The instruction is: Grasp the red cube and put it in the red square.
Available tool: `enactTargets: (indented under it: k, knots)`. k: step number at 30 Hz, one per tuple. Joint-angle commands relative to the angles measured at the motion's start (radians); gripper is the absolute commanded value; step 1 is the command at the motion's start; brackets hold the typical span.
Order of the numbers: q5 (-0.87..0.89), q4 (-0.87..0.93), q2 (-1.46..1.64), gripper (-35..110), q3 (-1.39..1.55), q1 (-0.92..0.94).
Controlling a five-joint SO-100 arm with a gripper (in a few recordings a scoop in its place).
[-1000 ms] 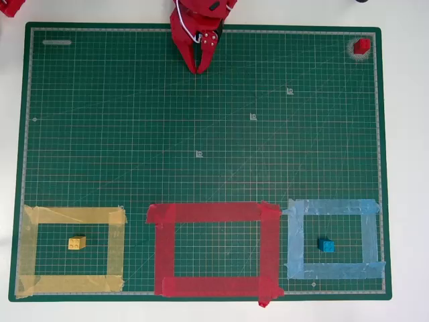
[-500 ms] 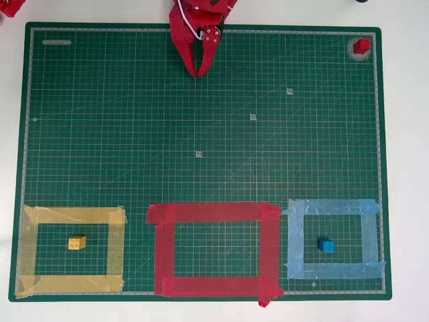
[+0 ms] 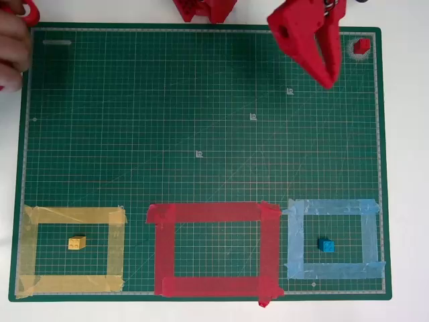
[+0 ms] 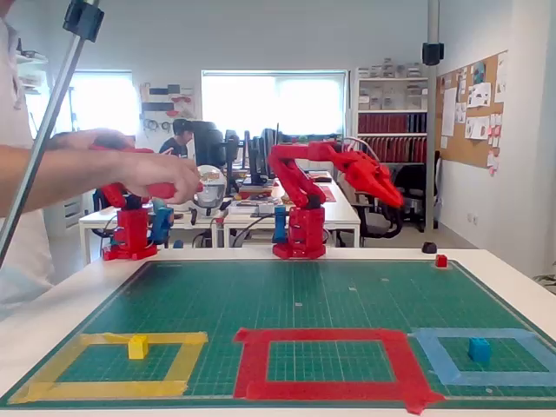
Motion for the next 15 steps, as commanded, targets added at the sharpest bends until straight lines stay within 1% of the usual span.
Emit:
enactTargets:
  k: [1,6,7,11,15]
  knots:
    - [-0.023,-0.319,0.006,1,0.12,-0.156]
    - [-0.011,-0.713,-0.003,1,0.318,-0.282]
    - [0.025,-0.788,-0.012,2,0.35,-0.304]
    - [0.063,-0.923,-0.061,2,0.43,-0.362]
    - [0.063,-1.104,-0.184,3,0.491,-0.411]
